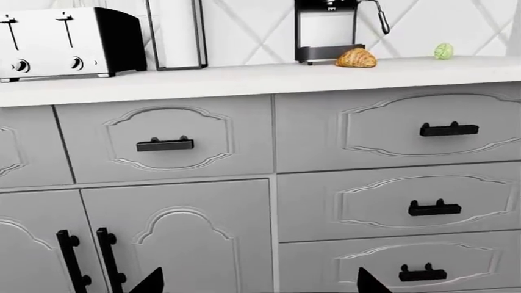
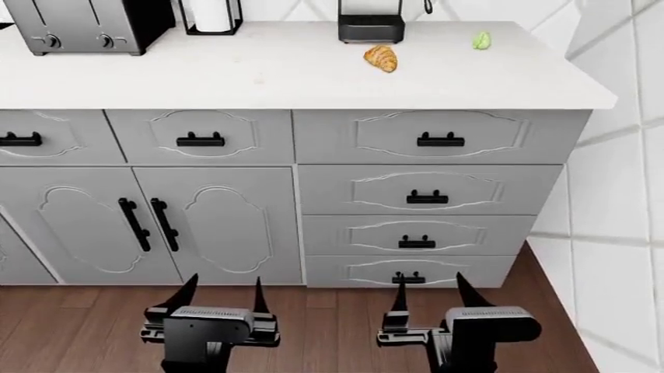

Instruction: Pick the croissant from the counter and place it in the cabinet.

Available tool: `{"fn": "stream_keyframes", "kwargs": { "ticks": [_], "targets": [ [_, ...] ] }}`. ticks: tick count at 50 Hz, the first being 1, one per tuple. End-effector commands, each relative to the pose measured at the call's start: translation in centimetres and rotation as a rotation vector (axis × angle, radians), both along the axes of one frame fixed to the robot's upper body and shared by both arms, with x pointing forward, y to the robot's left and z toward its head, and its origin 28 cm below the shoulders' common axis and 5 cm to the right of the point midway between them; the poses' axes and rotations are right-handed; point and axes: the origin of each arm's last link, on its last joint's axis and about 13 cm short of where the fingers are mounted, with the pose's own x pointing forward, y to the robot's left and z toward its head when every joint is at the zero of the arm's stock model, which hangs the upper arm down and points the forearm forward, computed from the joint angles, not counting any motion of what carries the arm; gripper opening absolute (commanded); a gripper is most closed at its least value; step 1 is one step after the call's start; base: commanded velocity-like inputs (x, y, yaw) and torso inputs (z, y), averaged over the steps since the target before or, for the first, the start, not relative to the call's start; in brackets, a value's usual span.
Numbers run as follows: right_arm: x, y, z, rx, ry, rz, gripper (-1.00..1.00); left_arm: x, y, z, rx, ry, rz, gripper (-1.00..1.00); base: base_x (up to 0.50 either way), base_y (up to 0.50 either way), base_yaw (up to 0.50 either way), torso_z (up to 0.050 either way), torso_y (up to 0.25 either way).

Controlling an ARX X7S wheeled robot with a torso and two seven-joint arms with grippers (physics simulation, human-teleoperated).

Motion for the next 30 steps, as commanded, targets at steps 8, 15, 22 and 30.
{"fn": "stream_keyframes", "kwargs": {
  "ticks": [8,15,22,30],
  "targets": [
    [-0.3,0.2,1.9,0.003,-0.062,0.018,1.0,0.0,0.2,1.4,-0.016,-0.035,0.036,1.0,0.0,0.0,0.0,0.025,0.0],
    [-1.0,0.4,7.7,-0.014,-0.213,0.049,1.0,0.1,0.5,7.1,-0.059,-0.177,0.046,1.0,0.0,0.0,0.0,0.0,0.0],
    [-1.5,0.9,11.0,-0.022,-0.296,0.078,1.0,-0.4,0.7,10.8,-0.048,-0.304,0.029,1.0,0.0,0.0,0.0,0.0,0.0],
    [-1.7,1.1,11.6,-0.002,-0.314,0.093,1.0,-0.7,1.0,11.8,-0.048,-0.361,-0.038,1.0,0.0,0.0,0.0,0.0,0.0]
  ]
}}
